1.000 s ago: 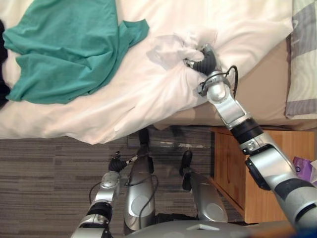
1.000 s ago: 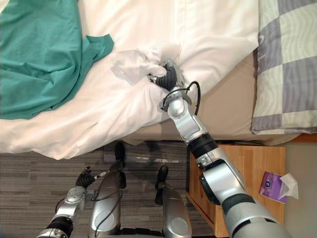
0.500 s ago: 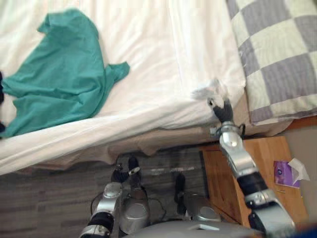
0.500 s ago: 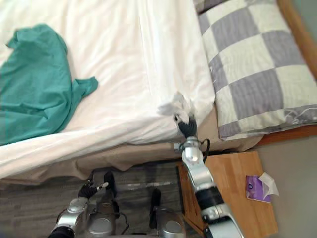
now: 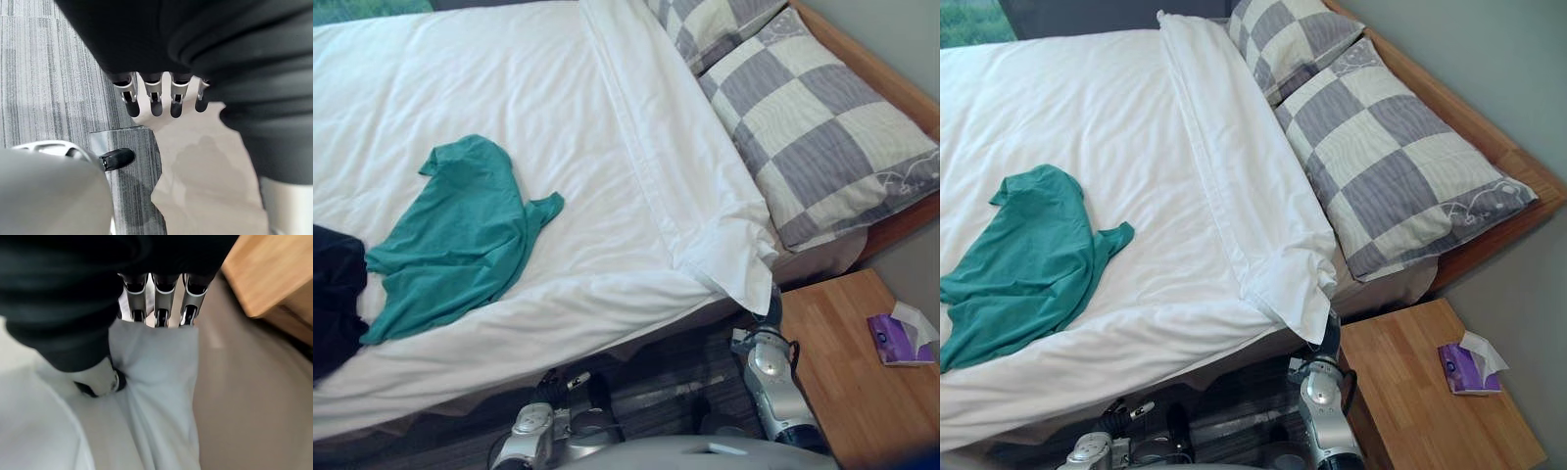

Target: Tidy the bed and pick cloth on bed and put in laundry

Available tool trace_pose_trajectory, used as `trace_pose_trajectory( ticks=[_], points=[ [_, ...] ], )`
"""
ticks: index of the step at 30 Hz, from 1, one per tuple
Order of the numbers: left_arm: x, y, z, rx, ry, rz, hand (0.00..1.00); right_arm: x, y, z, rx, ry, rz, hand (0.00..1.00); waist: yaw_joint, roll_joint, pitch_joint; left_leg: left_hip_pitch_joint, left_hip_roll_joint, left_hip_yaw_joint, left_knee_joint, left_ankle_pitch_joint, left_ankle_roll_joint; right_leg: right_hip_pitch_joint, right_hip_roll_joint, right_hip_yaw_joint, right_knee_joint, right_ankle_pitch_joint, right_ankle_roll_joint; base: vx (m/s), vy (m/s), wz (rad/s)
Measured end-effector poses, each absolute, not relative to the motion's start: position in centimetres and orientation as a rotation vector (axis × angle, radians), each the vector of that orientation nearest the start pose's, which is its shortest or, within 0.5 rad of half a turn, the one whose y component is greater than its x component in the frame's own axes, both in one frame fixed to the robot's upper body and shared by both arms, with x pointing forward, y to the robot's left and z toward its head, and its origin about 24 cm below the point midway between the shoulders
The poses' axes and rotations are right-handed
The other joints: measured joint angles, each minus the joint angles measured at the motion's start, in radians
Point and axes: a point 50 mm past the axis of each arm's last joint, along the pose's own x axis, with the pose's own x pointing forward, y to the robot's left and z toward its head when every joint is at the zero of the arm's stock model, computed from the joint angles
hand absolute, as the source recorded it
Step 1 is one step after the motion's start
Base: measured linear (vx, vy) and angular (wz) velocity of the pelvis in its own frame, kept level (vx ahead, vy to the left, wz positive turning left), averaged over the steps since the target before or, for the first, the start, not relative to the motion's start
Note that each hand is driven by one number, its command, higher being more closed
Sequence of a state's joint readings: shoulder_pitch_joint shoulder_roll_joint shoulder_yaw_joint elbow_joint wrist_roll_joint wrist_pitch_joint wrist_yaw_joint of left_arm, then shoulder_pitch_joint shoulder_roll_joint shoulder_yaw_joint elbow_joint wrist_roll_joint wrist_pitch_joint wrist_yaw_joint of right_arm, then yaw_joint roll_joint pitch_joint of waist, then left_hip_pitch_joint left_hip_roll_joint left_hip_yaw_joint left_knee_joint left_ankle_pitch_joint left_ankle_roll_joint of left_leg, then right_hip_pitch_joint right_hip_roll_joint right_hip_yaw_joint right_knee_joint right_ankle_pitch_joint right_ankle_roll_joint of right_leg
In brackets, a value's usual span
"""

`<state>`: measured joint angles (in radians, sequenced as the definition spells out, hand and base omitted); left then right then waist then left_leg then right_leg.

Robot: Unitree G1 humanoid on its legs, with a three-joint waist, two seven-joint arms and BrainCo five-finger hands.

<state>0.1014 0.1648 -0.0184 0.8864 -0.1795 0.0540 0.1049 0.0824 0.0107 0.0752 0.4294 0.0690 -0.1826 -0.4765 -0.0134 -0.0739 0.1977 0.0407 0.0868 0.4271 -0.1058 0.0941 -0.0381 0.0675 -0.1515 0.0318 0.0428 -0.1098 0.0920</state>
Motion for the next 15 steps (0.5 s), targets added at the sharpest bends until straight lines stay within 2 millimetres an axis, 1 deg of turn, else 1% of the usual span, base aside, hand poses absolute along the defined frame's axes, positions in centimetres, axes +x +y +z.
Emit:
trace_pose_trajectory(
  ticks=[1, 2, 3, 4, 6, 7, 8, 9, 11, 13, 15],
  points=[
    [11.4, 21.5, -14.6, 0.031, 1.031, 0.256, 0.00, 20.3, -15.8, -6.0, 0.000, 0.356, -0.451, 0.00, -0.001, 0.000, 0.000, 0.010, -0.001, 0.004, 0.000, -0.003, -0.004, 0.009, -0.001, 0.005, -0.004, 0.000, 0.000, 0.09, -0.012, -0.22],
    [11.3, 21.4, -14.7, 0.020, 1.036, 0.246, 0.00, 19.5, -15.9, -7.0, 0.020, 0.408, -0.482, 0.00, -0.002, 0.002, -0.008, 0.025, -0.001, 0.011, 0.000, -0.010, -0.008, 0.024, -0.003, 0.009, -0.009, 0.000, 0.000, 0.11, -0.029, -0.17],
    [11.1, 21.2, -14.8, 0.006, 1.041, 0.242, 0.00, 17.8, -16.3, -8.8, 0.044, 0.507, -0.535, 0.00, -0.002, 0.002, -0.017, 0.041, -0.002, 0.019, 0.000, -0.018, -0.011, 0.039, -0.005, 0.009, -0.009, 0.003, -0.003, 0.12, -0.035, -0.16],
    [11.0, 21.1, -14.8, -0.008, 1.041, 0.243, 0.00, 16.7, -16.6, -9.7, 0.057, 0.562, -0.568, 0.00, -0.002, 0.004, -0.017, 0.051, -0.002, 0.025, 0.000, -0.022, -0.013, 0.048, -0.006, 0.009, -0.008, 0.003, -0.003, 0.11, -0.039, -0.20],
    [10.5, 20.3, -15.1, -0.057, 1.053, 0.230, 0.00, 11.2, -18.5, -13.0, 0.100, 0.780, -0.724, 0.00, -0.003, 0.016, -0.040, 0.065, 0.000, 0.045, 0.000, -0.038, -0.024, 0.056, -0.006, 0.009, -0.010, 0.001, 0.000, 0.11, -0.042, -0.23],
    [10.4, 20.2, -15.2, -0.067, 1.057, 0.229, 0.00, 10.2, -18.8, -13.5, 0.111, 0.820, -0.758, 0.00, -0.005, 0.020, -0.044, 0.068, 0.000, 0.050, 0.000, -0.039, -0.025, 0.056, -0.005, 0.009, -0.010, 0.001, 0.000, 0.13, -0.065, -0.24],
    [10.1, 19.8, -15.4, -0.102, 1.063, 0.232, 0.00, 7.8, -19.6, -14.2, 0.118, 0.885, -0.820, 0.00, -0.017, 0.025, -0.047, 0.082, 0.004, 0.062, 0.000, -0.043, -0.030, 0.063, -0.002, 0.009, -0.010, 0.001, 0.000, 0.08, -0.071, -0.28],
    [9.8, 19.7, -15.6, -0.116, 1.072, 0.222, 0.00, 5.9, -20.0, -14.8, 0.125, 0.941, -0.859, 0.00, -0.028, 0.028, -0.051, 0.091, 0.012, 0.074, 0.000, -0.047, -0.034, 0.069, 0.003, 0.009, -0.010, 0.001, 0.000, 0.06, -0.076, -0.34],
    [9.6, 20.0, -15.7, -0.141, 1.079, 0.242, 0.00, 3.9, -20.6, -15.2, 0.136, 0.992, -0.910, 0.00, -0.029, 0.028, -0.052, 0.115, 0.022, 0.096, -0.001, -0.054, -0.042, 0.080, 0.010, 0.008, -0.011, 0.001, 0.001, 0.01, -0.057, -0.33],
    [9.3, 20.1, -15.8, -0.167, 1.085, 0.251, 0.00, 3.0, -20.8, -15.3, 0.155, 1.007, -0.946, 0.00, -0.028, 0.028, -0.060, 0.123, 0.032, 0.104, -0.001, -0.057, -0.046, 0.082, 0.010, 0.004, -0.010, -0.002, 0.004, -0.01, -0.057, -0.17],
    [9.3, 20.2, -15.8, -0.186, 1.084, 0.259, 0.00, 2.9, -21.0, -15.3, 0.182, 0.999, -0.975, 0.00, -0.025, 0.029, -0.061, 0.130, 0.033, 0.107, -0.001, -0.057, -0.047, 0.084, 0.009, -0.008, -0.010, -0.002, 0.004, -0.02, -0.045, -0.04]
  ],
)
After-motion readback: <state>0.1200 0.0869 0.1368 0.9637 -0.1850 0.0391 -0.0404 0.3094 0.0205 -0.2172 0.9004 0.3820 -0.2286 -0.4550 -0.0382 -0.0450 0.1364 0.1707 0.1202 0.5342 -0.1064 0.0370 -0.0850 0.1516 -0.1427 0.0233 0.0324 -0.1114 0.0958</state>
